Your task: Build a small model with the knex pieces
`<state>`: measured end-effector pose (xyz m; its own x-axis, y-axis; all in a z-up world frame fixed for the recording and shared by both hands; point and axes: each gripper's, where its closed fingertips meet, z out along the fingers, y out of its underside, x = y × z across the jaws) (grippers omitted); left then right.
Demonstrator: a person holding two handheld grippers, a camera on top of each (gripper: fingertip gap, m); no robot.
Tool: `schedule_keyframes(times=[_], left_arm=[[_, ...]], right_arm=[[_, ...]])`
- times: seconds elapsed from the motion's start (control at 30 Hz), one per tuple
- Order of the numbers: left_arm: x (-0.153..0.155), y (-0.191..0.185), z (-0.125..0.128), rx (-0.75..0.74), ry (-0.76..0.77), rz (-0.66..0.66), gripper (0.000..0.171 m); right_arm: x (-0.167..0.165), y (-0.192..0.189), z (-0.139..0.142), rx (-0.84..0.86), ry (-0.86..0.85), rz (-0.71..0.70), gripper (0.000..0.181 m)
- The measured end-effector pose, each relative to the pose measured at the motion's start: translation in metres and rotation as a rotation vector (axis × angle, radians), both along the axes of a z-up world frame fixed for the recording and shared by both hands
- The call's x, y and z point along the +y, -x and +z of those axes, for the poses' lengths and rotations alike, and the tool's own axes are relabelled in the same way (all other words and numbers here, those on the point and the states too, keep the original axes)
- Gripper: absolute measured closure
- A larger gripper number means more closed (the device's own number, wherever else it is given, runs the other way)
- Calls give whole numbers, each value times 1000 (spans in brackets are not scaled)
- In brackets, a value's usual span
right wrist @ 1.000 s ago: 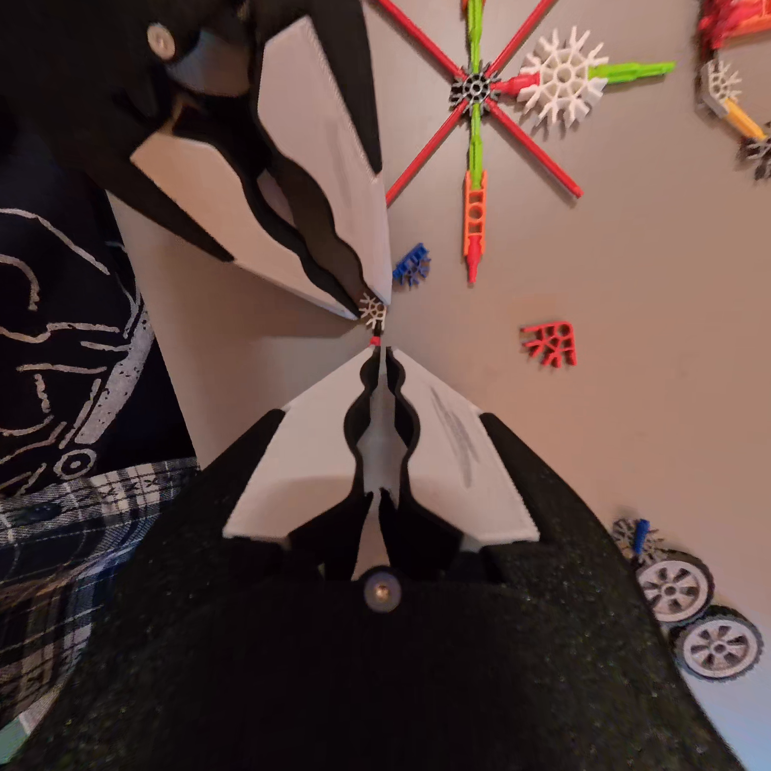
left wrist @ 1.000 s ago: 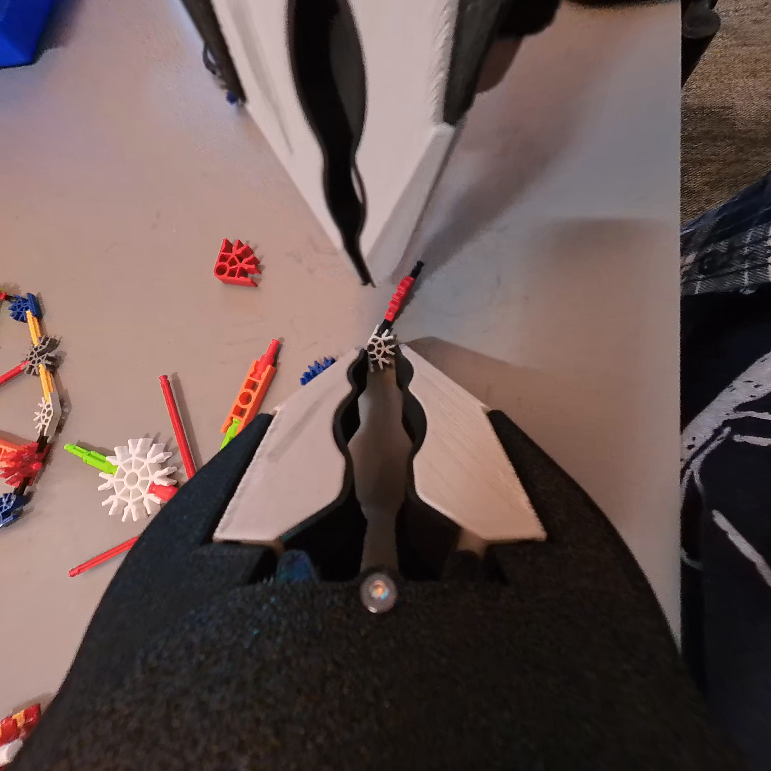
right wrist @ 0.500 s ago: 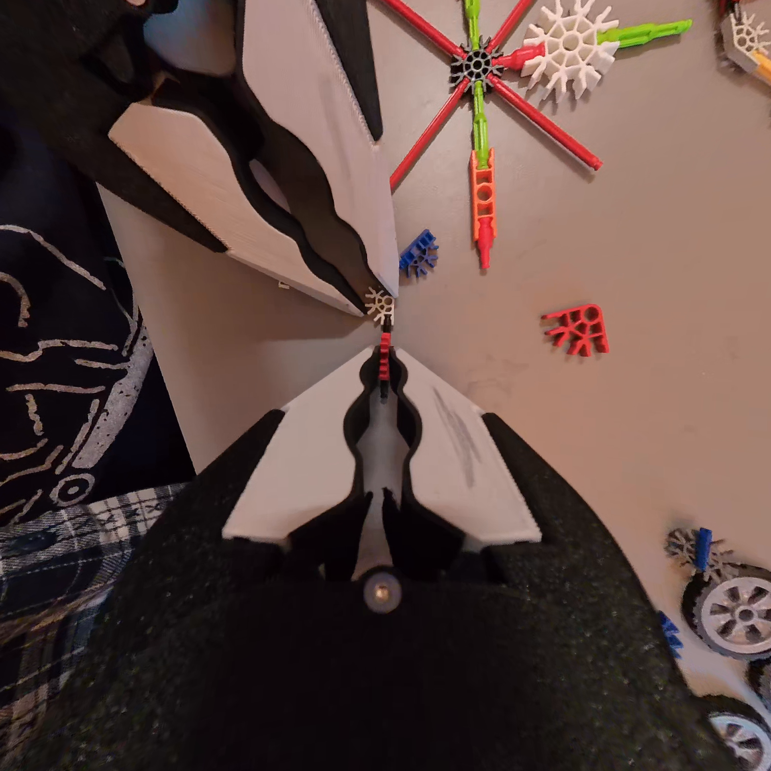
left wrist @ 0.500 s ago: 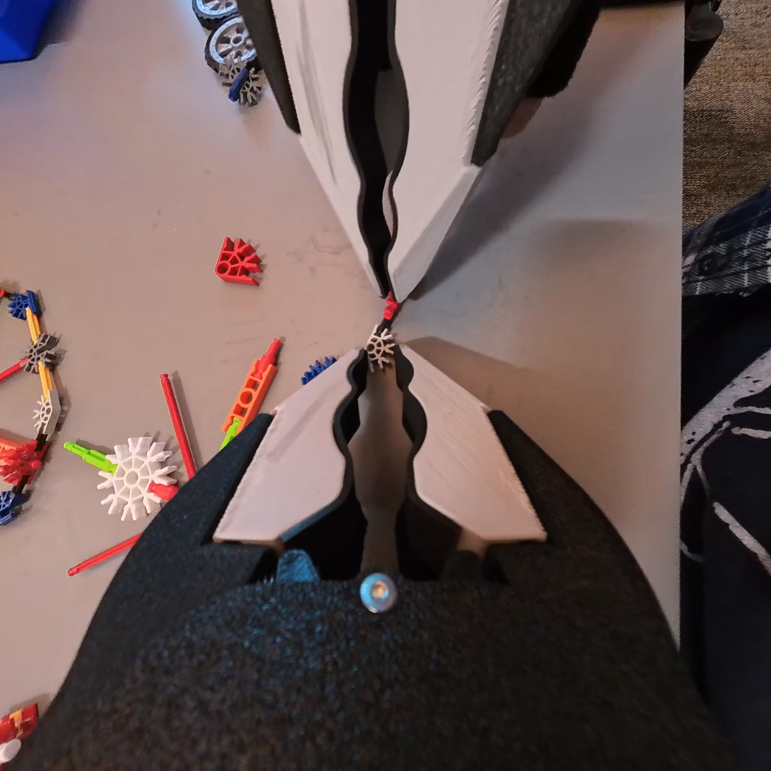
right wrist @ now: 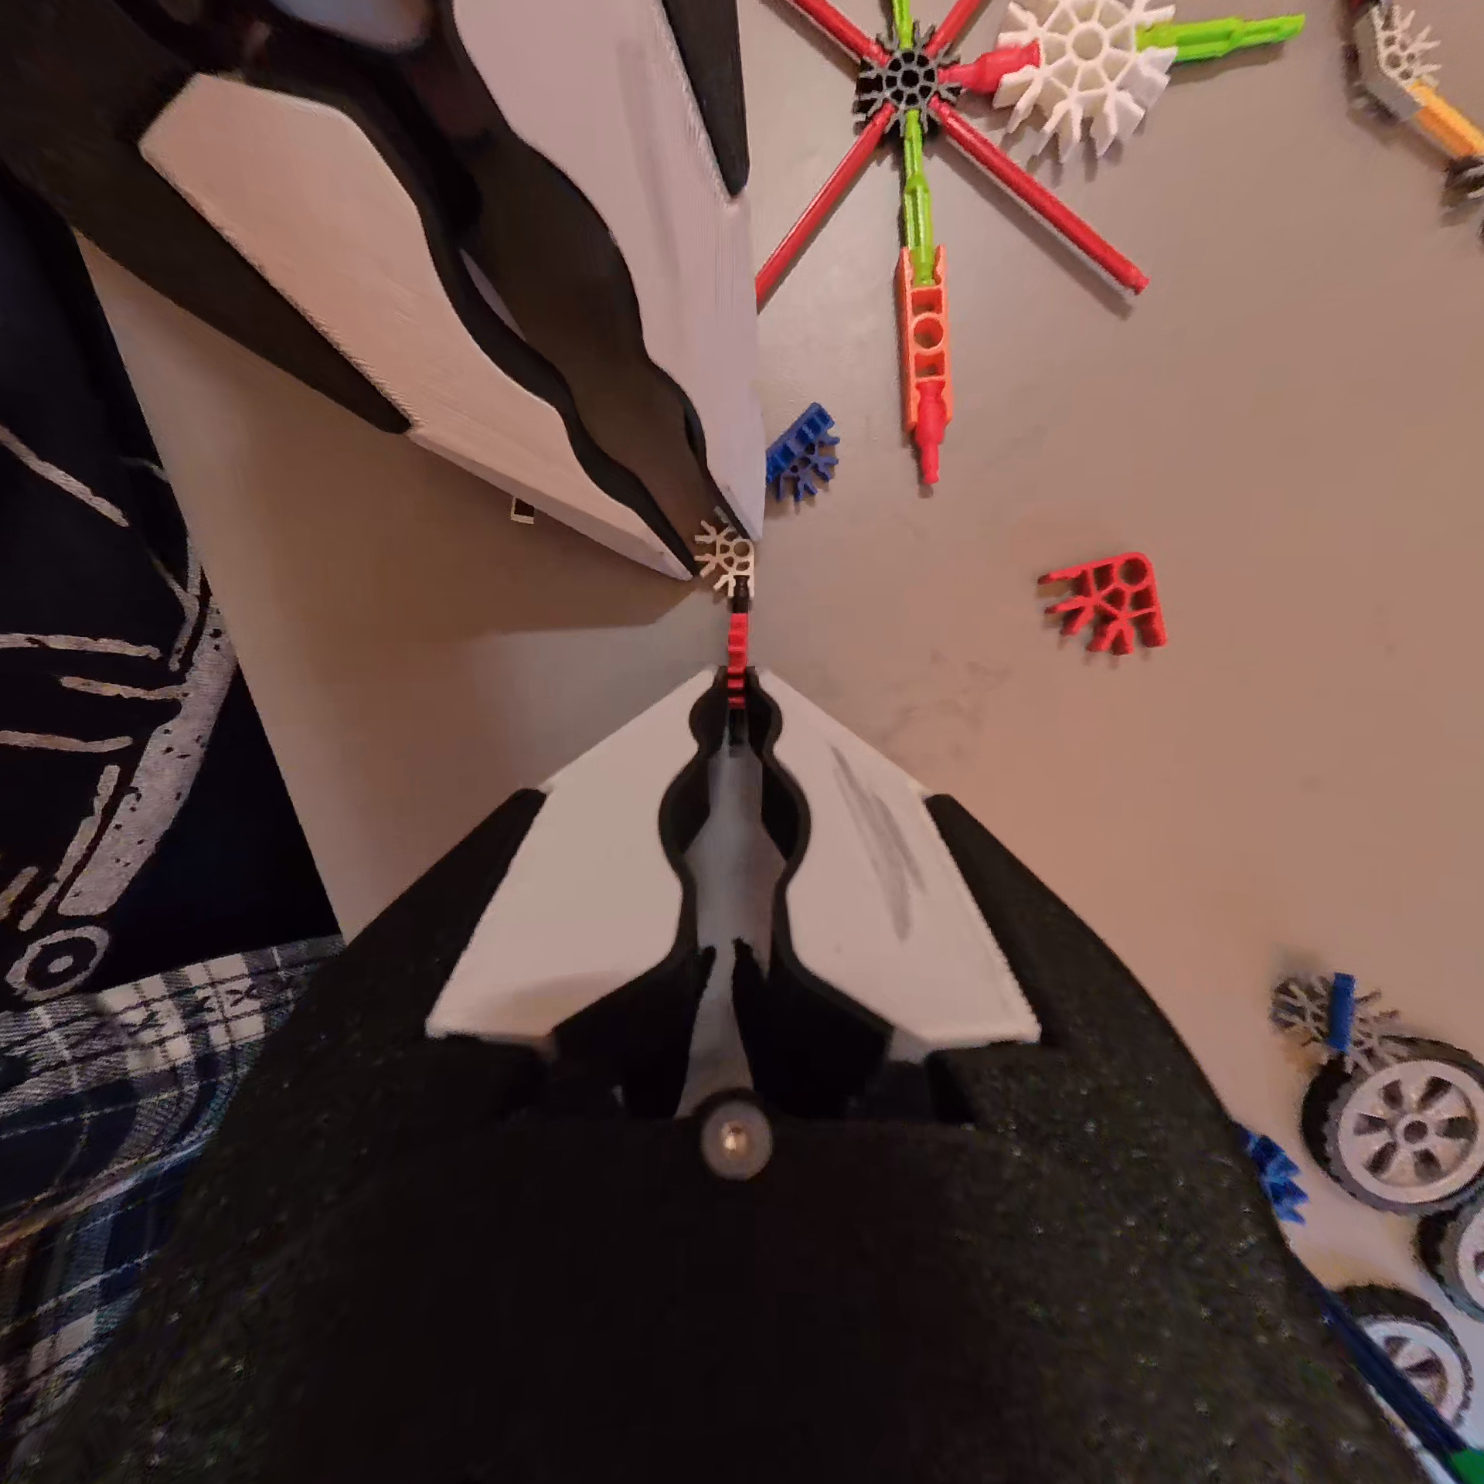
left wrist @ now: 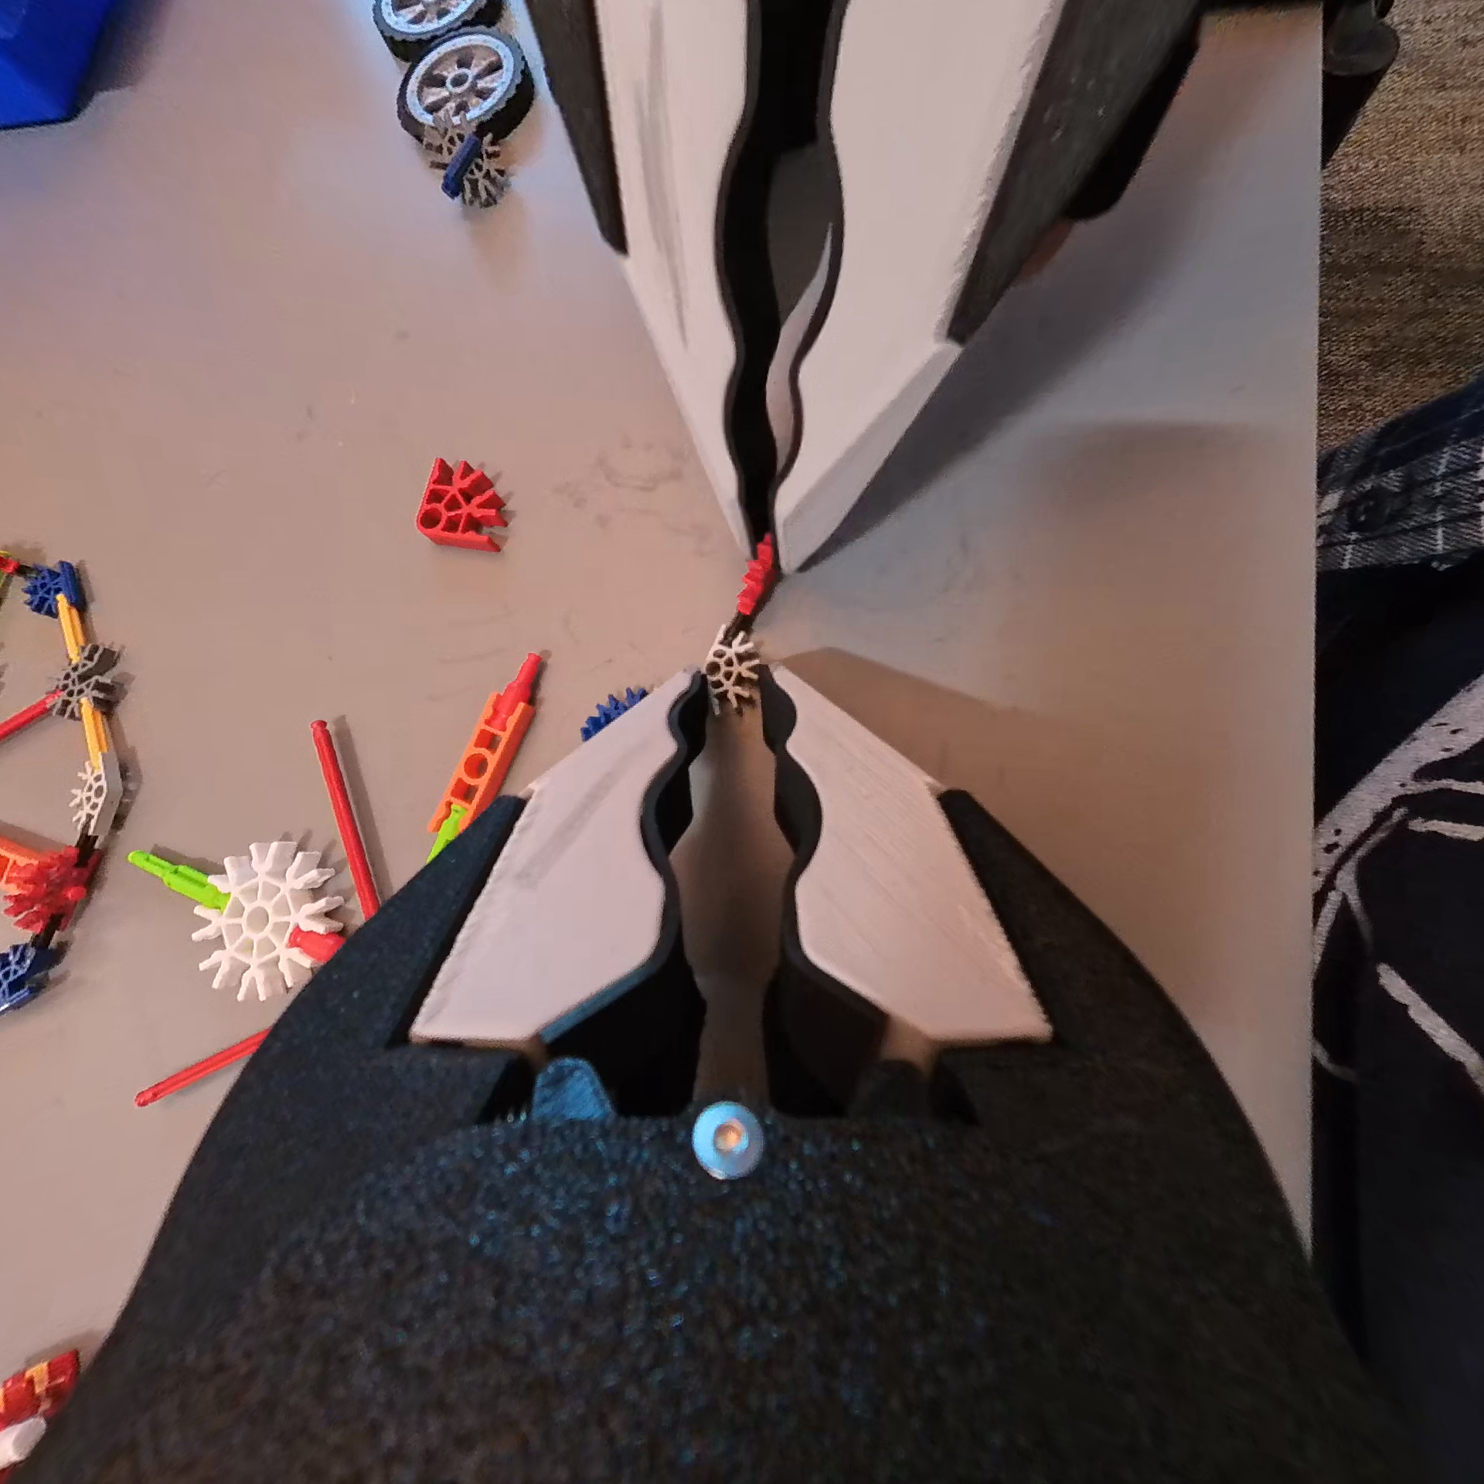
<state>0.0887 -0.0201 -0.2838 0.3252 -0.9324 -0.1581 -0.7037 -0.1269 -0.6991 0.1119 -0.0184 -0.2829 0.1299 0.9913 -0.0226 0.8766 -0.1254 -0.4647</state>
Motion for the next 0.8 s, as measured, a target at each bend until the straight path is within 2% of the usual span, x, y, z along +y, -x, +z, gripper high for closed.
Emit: schedule_keyframes(times=[0.2,0.27,0.5,0.63,0.8], left_arm=[[0,0,0,8,-18,-4,159],[1,1,1,14,-26,7,152],[0,14,28,-75,-15,23,142],[18,49,49,-82,-56,102,139],[41,94,56,-34,-66,181,137]], right_arm=[[-1,-1,0,32,12,-22,178],[0,-2,3,50,19,-35,178],[5,-6,16,109,24,-86,178],[20,-3,24,151,5,-150,178],[38,2,29,191,-3,-226,178]])
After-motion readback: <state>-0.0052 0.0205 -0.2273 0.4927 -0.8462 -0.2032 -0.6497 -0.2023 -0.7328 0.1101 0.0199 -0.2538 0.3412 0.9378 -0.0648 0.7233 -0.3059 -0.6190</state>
